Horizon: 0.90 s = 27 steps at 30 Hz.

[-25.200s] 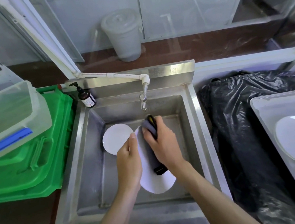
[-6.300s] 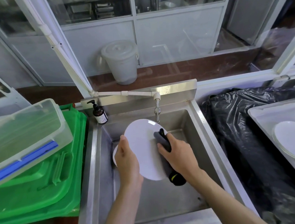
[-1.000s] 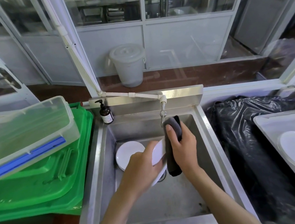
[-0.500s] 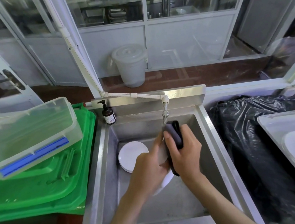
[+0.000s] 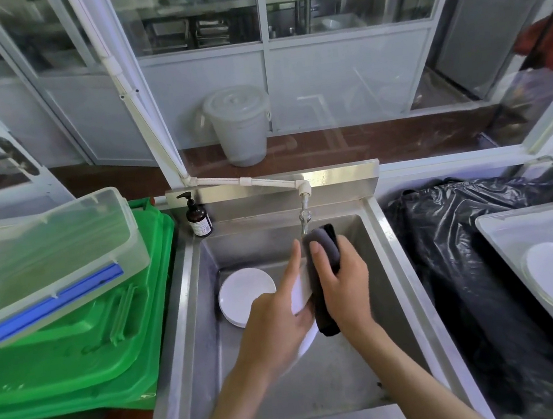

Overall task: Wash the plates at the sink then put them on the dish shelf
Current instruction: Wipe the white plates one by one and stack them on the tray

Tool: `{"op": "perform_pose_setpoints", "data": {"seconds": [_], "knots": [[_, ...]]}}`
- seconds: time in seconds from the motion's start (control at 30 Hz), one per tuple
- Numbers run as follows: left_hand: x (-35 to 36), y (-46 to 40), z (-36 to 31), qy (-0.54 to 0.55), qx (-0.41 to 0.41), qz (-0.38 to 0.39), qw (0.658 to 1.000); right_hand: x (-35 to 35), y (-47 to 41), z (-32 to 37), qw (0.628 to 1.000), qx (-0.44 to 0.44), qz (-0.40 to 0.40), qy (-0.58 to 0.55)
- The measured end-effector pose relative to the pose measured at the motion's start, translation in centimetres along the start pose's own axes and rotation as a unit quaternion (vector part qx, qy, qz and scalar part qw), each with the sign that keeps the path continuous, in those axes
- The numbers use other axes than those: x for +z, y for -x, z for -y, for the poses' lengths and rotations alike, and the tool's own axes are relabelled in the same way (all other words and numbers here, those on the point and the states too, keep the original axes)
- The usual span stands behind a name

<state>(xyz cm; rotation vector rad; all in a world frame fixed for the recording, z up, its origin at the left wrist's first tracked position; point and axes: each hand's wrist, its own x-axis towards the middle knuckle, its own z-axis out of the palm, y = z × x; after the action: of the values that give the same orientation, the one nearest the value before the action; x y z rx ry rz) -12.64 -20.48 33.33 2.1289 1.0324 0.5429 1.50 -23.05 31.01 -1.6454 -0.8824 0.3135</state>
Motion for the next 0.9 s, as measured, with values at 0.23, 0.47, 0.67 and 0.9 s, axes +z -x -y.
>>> {"op": "perform_pose_setpoints", "data": {"seconds": [0.23, 0.47, 0.67, 0.9], "knots": [[-0.3, 0.4, 1.0, 0.093, -0.012, -0.090, 0.992, -1.0, -2.4, -1.8, 0.960, 0.224, 0.048, -0.162], [-1.2, -0.3, 1.1, 0.072, -0.032, 0.038, 0.996, -1.0, -1.4, -0.7, 0.993, -0.071, 0.071, -0.059], [-1.2, 0.2, 0.5, 0.139, -0.034, -0.030, 0.989, -1.7, -2.0, -1.6, 0.983, 0.129, 0.014, -0.128], [-1.2, -0.9, 0.3, 0.057, -0.016, 0.076, 0.995, -2.1, -1.0, -0.8, 0.992, -0.091, 0.065, -0.054]]}}
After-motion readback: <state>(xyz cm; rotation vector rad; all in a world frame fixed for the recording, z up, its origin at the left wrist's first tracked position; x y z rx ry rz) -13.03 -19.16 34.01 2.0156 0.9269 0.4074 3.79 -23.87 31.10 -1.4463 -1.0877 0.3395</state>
